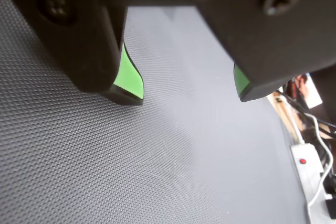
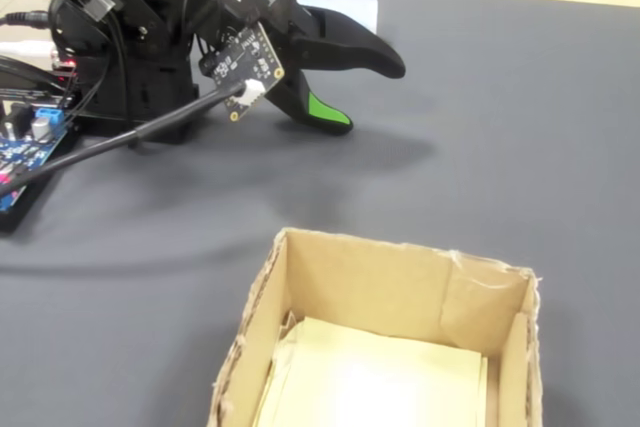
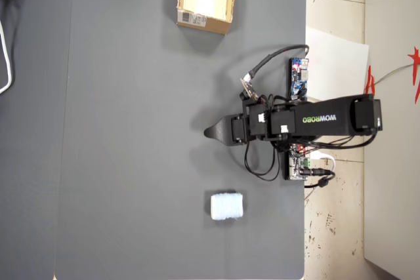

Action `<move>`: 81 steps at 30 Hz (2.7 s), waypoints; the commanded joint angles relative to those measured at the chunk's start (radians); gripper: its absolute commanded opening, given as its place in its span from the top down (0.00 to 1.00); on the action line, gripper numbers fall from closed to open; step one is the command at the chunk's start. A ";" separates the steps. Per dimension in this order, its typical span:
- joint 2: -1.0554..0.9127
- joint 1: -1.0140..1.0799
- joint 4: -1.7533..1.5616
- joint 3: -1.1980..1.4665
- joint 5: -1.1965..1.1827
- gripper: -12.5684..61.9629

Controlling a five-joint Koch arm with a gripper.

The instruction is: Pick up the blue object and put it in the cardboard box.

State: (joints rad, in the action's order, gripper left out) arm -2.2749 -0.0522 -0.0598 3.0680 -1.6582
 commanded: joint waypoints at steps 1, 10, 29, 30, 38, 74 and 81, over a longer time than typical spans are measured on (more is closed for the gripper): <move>-0.011 0.008 0.055 0.002 -0.028 0.38; 0.023 0.006 0.028 0.003 -0.023 0.38; 0.023 0.003 0.028 0.003 -0.026 0.38; 0.023 0.002 0.028 0.003 -0.026 0.38; 0.008 -0.011 0.031 0.006 -0.029 0.38; -0.092 -0.133 0.232 -0.071 -0.273 0.38; -0.083 -0.184 0.399 -0.224 -0.339 0.38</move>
State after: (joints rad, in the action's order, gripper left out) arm -2.2810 -0.2163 0.2700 2.8931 -1.9006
